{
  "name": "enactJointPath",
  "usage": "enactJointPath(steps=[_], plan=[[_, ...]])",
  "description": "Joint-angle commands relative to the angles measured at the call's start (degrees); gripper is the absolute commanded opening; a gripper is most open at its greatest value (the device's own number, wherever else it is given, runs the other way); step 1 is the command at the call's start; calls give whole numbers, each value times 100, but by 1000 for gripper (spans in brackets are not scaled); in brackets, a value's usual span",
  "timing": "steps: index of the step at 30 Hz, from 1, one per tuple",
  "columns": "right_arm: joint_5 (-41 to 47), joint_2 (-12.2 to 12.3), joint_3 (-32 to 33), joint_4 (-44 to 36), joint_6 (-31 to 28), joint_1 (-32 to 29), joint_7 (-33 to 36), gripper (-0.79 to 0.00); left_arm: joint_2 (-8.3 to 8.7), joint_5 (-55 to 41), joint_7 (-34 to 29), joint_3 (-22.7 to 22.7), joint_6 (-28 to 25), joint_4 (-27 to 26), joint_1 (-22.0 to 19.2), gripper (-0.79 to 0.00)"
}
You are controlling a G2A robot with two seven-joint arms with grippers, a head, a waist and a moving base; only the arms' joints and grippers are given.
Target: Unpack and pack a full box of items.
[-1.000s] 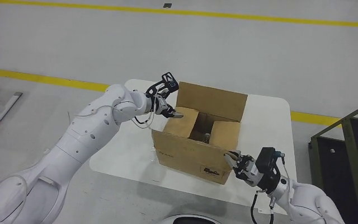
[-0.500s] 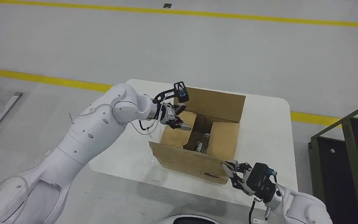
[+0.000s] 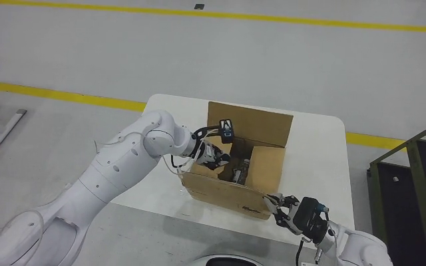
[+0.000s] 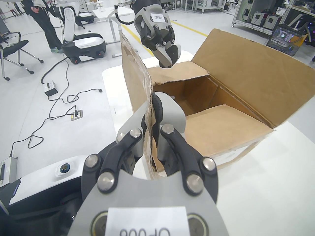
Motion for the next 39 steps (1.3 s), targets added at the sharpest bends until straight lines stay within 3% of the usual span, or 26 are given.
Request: enactJointPath(steps=[1, 3, 5, 8, 10, 13, 16, 18, 19, 20, 21, 25, 26, 32, 34, 36, 37, 39], plan=[[-26, 7, -6, 4, -2, 5, -16, -702, 9, -140, -106, -5, -120, -38, 12, -785], [-29, 13, -11, 13, 3, 15, -27, -554, 15, -195, -202, 50, -129, -92, 20, -785], [8, 18, -12, 21, 9, 29, -46, -283, 24, -233, -219, 131, -112, -145, 11, -785], [175, 27, 29, 40, 50, 29, -20, -142, 41, -321, -187, 247, -145, -210, -27, -785], [397, 35, 112, 50, 63, 19, 31, -89, 57, -367, -149, 342, -183, -253, -68, -785], [858, 54, 338, 46, 119, 9, 186, -92, 88, -444, -91, 495, -240, -293, -146, -785], [1324, 79, 630, 50, 170, -6, 396, -132, 128, -504, -34, 656, -298, -344, -246, -785], [1763, 95, 849, 106, 237, -7, 536, -203, 171, -541, 35, 789, -367, -386, -326, -785], [1909, 99, 917, 138, 285, 2, 563, -268, 185, -558, 58, 831, -390, -408, -348, -785], [2102, 104, 993, 186, 345, 12, 635, -394, 207, -585, 94, 896, -425, -439, -385, -785], [2297, 109, 1073, 243, 464, 40, 711, -425, 231, -617, 144, 971, -476, -481, -422, -785], [2943, 116, 1209, 409, 982, 177, 1020, -754, 344, -605, 288, 1335, -620, -640, -624, -785], [3035, 114, 1204, 478, 1164, 189, 1113, -785, 372, -522, 315, 1457, -647, -709, -689, -785], [3295, 76, 934, 755, 2042, 329, 1265, -785, 531, -571, 539, 1764, -871, -914, -862, -785], [3394, 54, 818, 831, 2250, 338, 1193, -785, 578, -616, 572, 1764, -904, -969, -835, -622], [3417, 38, 694, 872, 2333, 328, 1139, -785, 624, -638, 608, 1764, -940, -1034, -805, -631], [3411, 32, 638, 891, 2349, 320, 1125, -785, 648, -635, 627, 1764, -959, -1061, -781, -551], [3392, 23, 535, 916, 2355, 303, 1110, -785, 695, -617, 650, 1764, -982, -1118, -728, -489]])
